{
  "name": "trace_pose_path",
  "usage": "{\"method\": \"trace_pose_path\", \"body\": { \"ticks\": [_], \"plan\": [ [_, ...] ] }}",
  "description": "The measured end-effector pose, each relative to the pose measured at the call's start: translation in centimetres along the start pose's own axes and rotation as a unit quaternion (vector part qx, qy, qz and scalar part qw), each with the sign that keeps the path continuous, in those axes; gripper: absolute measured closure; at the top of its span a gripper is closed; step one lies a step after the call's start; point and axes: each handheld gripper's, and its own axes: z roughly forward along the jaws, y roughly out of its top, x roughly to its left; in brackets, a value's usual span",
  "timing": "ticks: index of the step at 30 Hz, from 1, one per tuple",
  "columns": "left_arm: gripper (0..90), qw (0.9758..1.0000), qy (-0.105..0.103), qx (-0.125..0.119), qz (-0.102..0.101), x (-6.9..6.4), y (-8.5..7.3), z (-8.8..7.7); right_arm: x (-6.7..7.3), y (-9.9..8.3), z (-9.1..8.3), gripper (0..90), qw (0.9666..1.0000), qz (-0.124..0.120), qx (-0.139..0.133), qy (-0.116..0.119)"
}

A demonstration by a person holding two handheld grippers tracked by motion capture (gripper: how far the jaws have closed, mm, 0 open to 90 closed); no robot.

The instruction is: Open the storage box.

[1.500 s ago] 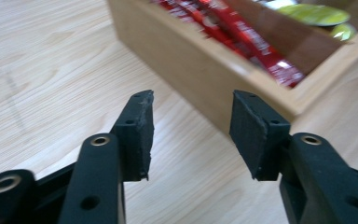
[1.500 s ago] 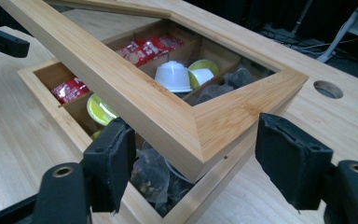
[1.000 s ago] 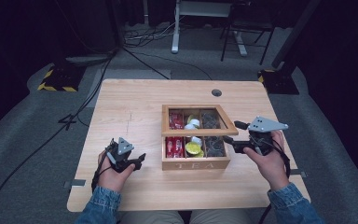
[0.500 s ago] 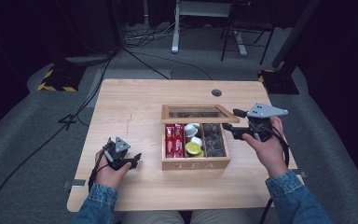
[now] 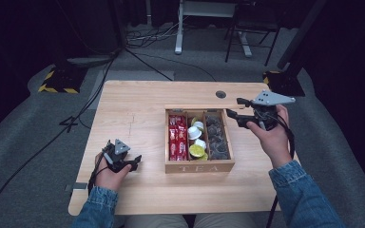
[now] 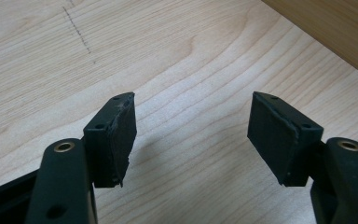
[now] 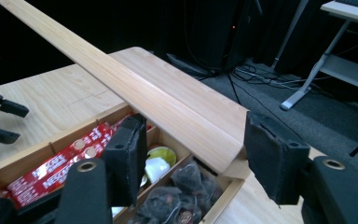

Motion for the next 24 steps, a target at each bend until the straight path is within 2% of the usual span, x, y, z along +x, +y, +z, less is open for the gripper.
{"method": "trace_pose_path", "body": {
  "ticks": [7,8,16,17,21,24],
  "plan": [
    [32.9,0.9998,0.017,0.007,0.003,0.3,-0.9,-1.2,-1.1,1.2,0.7,42.5,0.9999,0.004,-0.011,-0.002],
    [32.8,0.9998,0.021,-0.003,-0.004,0.3,-1.2,-1.5,-1.4,1.5,1.0,42.8,0.9999,0.008,-0.013,-0.005],
    [32.9,0.9997,0.023,0.003,-0.009,0.6,-2.2,-2.1,-2.6,2.4,1.9,44.2,0.9997,0.013,-0.021,-0.009],
    [32.9,0.9997,0.023,0.004,-0.011,0.6,-2.3,-2.2,-3.0,2.6,2.3,47.6,0.9997,0.011,-0.014,-0.017],
    [32.8,0.9994,0.029,0.009,-0.017,0.8,-2.8,-2.5,-3.4,2.8,3.0,46.5,0.9996,0.025,-0.013,-0.007],
    [32.9,0.9993,0.030,0.010,-0.020,1.0,-3.0,-2.6,-3.7,3.2,3.7,46.0,0.9994,0.024,-0.015,-0.017]
  ]
}}
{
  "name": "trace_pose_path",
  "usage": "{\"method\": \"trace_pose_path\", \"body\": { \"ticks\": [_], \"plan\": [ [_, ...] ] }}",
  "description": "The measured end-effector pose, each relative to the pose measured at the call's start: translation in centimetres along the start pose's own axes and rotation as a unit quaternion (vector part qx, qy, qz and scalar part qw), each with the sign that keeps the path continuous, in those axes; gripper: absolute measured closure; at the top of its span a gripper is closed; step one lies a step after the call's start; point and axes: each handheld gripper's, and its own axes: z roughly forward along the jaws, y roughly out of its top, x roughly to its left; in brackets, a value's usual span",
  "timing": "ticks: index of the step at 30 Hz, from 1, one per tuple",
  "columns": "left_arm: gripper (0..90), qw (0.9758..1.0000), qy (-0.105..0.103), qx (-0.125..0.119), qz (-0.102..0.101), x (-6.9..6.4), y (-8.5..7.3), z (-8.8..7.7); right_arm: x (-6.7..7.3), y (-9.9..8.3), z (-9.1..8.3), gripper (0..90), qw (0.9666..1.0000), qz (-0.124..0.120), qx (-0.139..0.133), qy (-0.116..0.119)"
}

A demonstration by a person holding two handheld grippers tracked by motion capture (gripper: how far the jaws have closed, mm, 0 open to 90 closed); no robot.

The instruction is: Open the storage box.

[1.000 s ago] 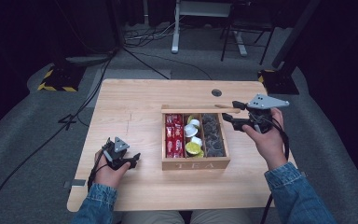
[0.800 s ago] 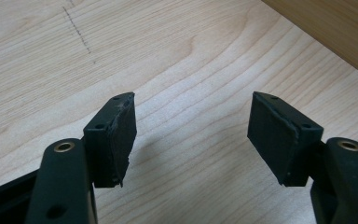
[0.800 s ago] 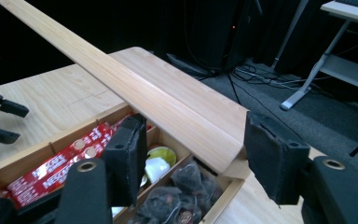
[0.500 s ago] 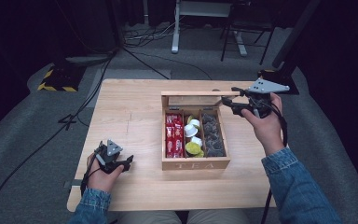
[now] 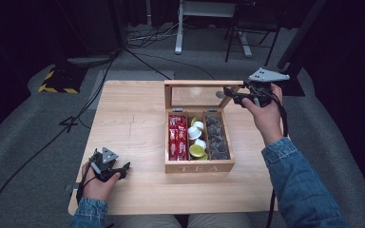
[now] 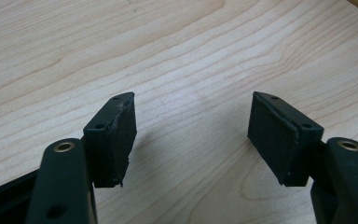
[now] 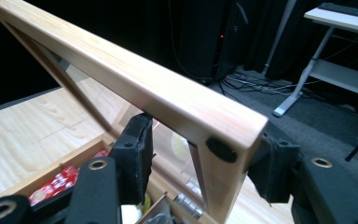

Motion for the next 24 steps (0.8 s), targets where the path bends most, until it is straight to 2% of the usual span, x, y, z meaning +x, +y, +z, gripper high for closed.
{"method": "trace_pose_path", "body": {
  "ticks": [6,11,20,24],
  "plan": [
    [32.9,1.0000,-0.004,0.001,0.000,0.0,0.1,0.2,-0.9,0.5,1.1,46.1,0.9999,0.012,-0.002,-0.005],
    [32.9,1.0000,-0.006,-0.001,0.003,-0.1,0.5,0.6,-1.8,0.7,2.6,47.5,0.9996,0.017,0.018,-0.015],
    [32.9,0.9998,-0.018,-0.003,-0.003,0.0,0.8,1.2,-2.5,0.9,4.1,46.3,0.9990,0.023,0.026,-0.028],
    [32.8,0.9997,-0.023,-0.005,0.002,-0.1,1.1,1.6,-3.2,1.1,4.9,45.8,0.9989,0.029,0.027,-0.027]
  ]
}}
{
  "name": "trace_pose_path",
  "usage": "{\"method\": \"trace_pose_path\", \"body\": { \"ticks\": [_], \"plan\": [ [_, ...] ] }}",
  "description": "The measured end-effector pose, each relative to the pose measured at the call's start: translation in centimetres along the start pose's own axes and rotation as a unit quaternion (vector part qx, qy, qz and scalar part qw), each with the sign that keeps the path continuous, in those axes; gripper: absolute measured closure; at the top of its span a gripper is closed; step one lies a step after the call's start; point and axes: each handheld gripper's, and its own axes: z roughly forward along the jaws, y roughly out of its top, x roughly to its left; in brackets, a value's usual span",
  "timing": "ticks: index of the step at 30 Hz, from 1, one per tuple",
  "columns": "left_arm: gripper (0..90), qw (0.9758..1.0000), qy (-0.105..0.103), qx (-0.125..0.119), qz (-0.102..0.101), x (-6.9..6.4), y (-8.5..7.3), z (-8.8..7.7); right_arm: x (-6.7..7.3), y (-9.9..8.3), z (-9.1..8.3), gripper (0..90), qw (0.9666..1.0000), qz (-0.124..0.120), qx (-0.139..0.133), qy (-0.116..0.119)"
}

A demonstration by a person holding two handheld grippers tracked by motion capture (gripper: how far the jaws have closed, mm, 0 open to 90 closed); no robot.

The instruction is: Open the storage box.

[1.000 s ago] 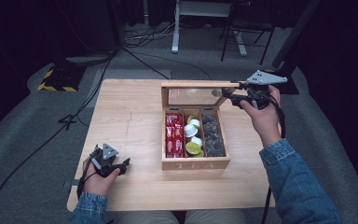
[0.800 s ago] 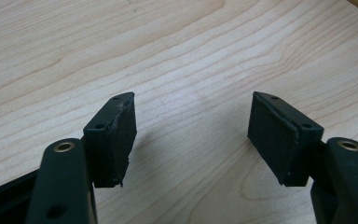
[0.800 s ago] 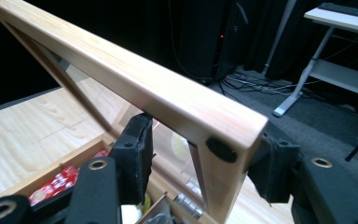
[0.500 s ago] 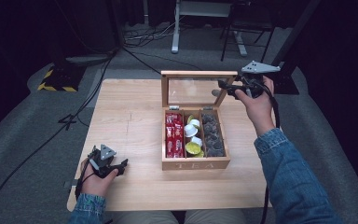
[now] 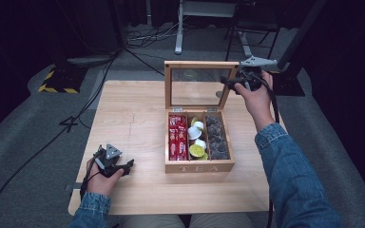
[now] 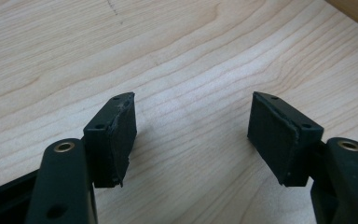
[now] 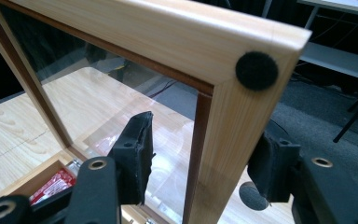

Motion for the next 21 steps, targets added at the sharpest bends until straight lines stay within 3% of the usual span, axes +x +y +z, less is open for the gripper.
{"method": "trace_pose_path", "body": {
  "ticks": [15,21],
  "plan": [
    [32.2,0.9999,-0.010,0.004,-0.002,0.3,0.7,1.0,-1.6,0.3,2.5,44.6,0.9998,0.017,0.003,-0.001],
    [31.6,0.9999,-0.012,0.002,0.000,0.2,0.8,1.1,-2.4,0.1,4.2,41.4,0.9993,0.038,0.003,0.000]
  ]
}}
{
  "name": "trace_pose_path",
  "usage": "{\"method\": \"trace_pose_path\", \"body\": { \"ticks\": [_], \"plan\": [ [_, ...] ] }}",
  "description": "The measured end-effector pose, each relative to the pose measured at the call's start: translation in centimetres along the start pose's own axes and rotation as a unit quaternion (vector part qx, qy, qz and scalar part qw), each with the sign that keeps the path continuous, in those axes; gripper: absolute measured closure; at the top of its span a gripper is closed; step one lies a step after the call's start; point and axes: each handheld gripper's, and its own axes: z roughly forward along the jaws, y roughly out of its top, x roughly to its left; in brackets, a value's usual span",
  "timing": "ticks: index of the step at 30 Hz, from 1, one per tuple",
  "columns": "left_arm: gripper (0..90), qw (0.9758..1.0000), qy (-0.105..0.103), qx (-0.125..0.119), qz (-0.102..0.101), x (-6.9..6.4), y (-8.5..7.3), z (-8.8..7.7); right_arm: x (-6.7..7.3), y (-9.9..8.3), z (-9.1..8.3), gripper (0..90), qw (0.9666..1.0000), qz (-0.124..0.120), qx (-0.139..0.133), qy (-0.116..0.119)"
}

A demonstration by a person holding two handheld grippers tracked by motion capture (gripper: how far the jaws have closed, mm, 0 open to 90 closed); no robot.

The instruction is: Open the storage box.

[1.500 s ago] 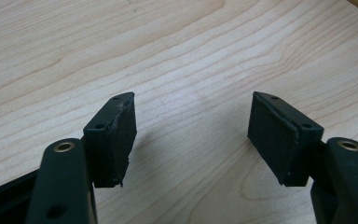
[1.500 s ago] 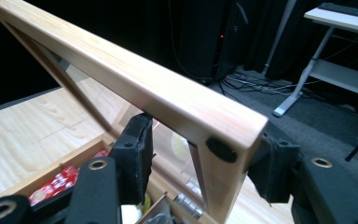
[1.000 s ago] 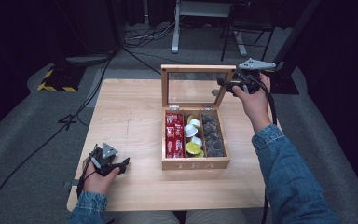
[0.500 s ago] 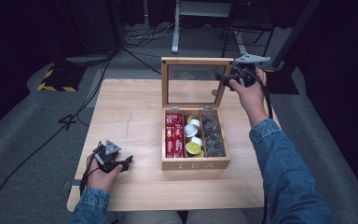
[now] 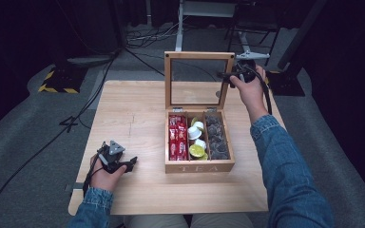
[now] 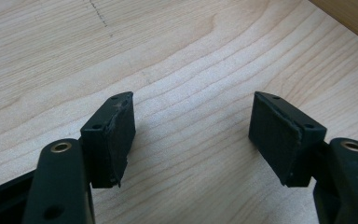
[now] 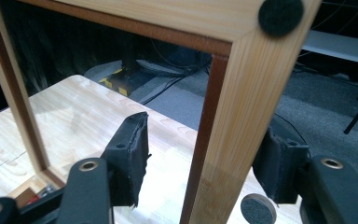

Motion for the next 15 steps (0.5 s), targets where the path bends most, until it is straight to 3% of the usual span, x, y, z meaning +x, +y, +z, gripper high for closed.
{"method": "trace_pose_path", "body": {
  "ticks": [7,15],
  "plan": [
    [31.6,1.0000,-0.001,0.000,0.000,0.0,0.0,0.0,-0.5,-0.4,1.2,41.0,0.9998,0.017,-0.002,-0.004],
    [31.2,1.0000,-0.001,0.001,0.002,0.1,0.0,0.0,-0.6,-1.3,2.6,37.6,0.9994,0.022,0.020,-0.015]
  ]
}}
